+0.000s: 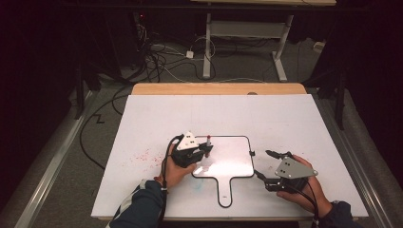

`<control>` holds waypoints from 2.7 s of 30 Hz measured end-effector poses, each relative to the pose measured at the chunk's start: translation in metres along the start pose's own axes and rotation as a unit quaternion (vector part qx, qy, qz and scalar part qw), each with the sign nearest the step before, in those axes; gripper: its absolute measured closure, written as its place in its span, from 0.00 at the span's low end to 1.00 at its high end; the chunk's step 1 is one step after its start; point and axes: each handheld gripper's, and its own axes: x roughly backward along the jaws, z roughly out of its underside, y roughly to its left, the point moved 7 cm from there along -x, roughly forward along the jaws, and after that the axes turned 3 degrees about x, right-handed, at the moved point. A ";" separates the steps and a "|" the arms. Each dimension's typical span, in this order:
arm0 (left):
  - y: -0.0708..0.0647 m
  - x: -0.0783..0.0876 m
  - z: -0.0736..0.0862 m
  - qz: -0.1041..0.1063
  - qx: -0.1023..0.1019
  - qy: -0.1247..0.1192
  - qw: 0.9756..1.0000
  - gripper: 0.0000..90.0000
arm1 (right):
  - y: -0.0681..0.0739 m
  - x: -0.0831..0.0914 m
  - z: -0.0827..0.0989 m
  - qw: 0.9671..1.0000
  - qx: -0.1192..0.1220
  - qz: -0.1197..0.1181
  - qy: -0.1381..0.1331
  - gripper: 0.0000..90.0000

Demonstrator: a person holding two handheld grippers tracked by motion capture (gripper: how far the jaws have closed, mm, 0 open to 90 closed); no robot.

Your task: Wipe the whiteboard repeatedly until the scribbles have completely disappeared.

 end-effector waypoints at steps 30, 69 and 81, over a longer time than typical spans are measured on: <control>-0.003 0.017 0.010 -0.001 0.004 0.012 1.000 0.88 | 0.002 -0.003 -0.003 1.000 0.009 -0.005 0.000 0.30; -0.027 0.025 0.015 0.018 -0.027 0.034 0.999 0.88 | 0.003 -0.003 -0.003 1.000 0.007 -0.005 0.001 0.30; -0.001 0.038 0.021 -0.010 0.008 0.029 1.000 0.88 | 0.003 -0.003 -0.002 1.000 0.010 -0.006 0.003 0.30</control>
